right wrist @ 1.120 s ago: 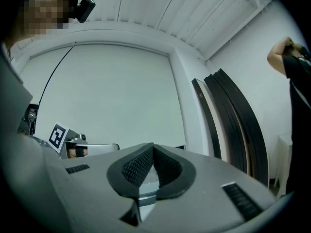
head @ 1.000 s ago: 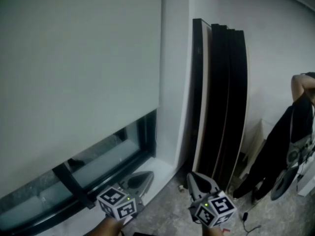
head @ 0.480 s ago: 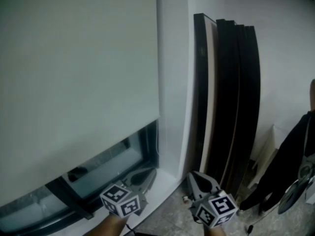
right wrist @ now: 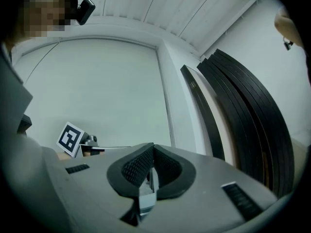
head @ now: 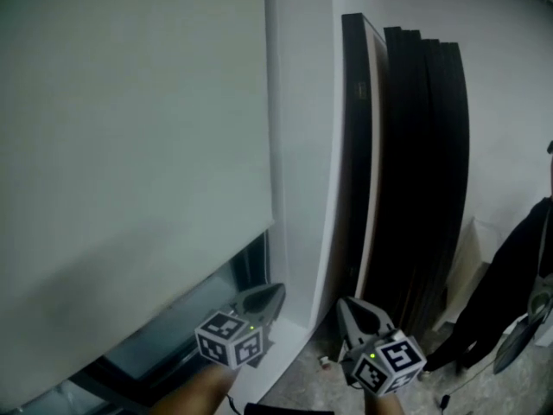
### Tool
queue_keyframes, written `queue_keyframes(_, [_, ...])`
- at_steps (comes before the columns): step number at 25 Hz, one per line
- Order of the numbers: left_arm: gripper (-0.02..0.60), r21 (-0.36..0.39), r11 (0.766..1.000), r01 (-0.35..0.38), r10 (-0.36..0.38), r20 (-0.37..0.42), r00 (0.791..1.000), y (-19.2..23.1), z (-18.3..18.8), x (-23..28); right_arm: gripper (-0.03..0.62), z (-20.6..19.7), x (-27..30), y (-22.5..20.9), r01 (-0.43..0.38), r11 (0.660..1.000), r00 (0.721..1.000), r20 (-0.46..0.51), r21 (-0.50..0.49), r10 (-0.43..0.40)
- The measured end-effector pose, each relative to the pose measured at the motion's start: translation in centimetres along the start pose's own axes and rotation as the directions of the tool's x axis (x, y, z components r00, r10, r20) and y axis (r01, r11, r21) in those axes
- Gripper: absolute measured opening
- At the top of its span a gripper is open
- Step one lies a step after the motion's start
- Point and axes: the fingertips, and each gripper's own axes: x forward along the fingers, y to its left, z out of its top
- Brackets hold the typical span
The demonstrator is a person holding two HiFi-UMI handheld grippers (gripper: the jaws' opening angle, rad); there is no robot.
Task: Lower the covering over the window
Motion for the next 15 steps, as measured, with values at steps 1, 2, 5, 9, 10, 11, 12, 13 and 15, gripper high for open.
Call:
queue_keyframes(1, [-0.008, 0.008, 1.000, 0.006, -0.006, -0.002, 1.000, 1.2, 0.5, 0.9, -0.005, 0.2, 1.3, -0.2, 0.007, 1.000, 1.000, 0.004, 0.003, -0.007])
queue_keyframes(2, [-0.008, 0.014, 1.000, 0.007, -0.007, 0.000, 1.000, 2.5, 1.0, 1.7, -0.003, 0.2, 2.5, -0.4, 0.016, 1.000, 1.000, 0.002, 0.001, -0.016])
queue_keyframes(5, [-0.008, 0.011, 1.000, 0.002, -0.002, 0.011, 1.000, 6.3, 2.0, 4.5, -0.005, 0.0, 6.1, -1.2, 0.048, 0.999, 0.999, -0.024, -0.015, -0.048])
queue_keyframes(9, [-0.008, -0.009, 1.000, 0.004, -0.004, 0.020, 1.000, 10.5, 2.9, 8.0, -0.003, -0.4, 10.1, -2.3, 0.085, 0.996, 0.995, -0.041, -0.016, -0.086])
queue_keyframes(10, [-0.008, -0.019, 1.000, 0.003, -0.002, 0.023, 1.000, 11.4, 3.1, 8.8, -0.004, -0.6, 10.8, -2.5, 0.087, 0.996, 0.995, -0.045, -0.015, -0.087])
queue_keyframes(11, [-0.008, -0.030, 1.000, -0.001, 0.002, 0.028, 1.000, 12.3, 3.4, 9.6, -0.004, -0.6, 11.5, -2.6, 0.084, 0.996, 0.995, -0.048, -0.013, -0.085])
queue_keyframes(12, [-0.008, -0.037, 0.999, -0.011, 0.012, 0.033, 0.999, 13.2, 3.8, 10.5, -0.004, -0.5, 12.1, -2.7, 0.079, 0.997, 0.996, -0.049, -0.014, -0.079])
queue_keyframes(13, [-0.008, -0.039, 0.999, -0.025, 0.027, 0.036, 0.999, 14.2, 4.1, 11.5, -0.005, -0.4, 12.6, -2.9, 0.072, 0.997, 0.996, -0.048, -0.016, -0.073])
queue_keyframes(15, [-0.008, -0.040, 0.998, -0.053, 0.055, 0.037, 0.998, 16.0, 4.9, 13.6, -0.004, -0.1, 13.7, -3.7, 0.063, 0.998, 0.997, -0.051, -0.022, -0.064])
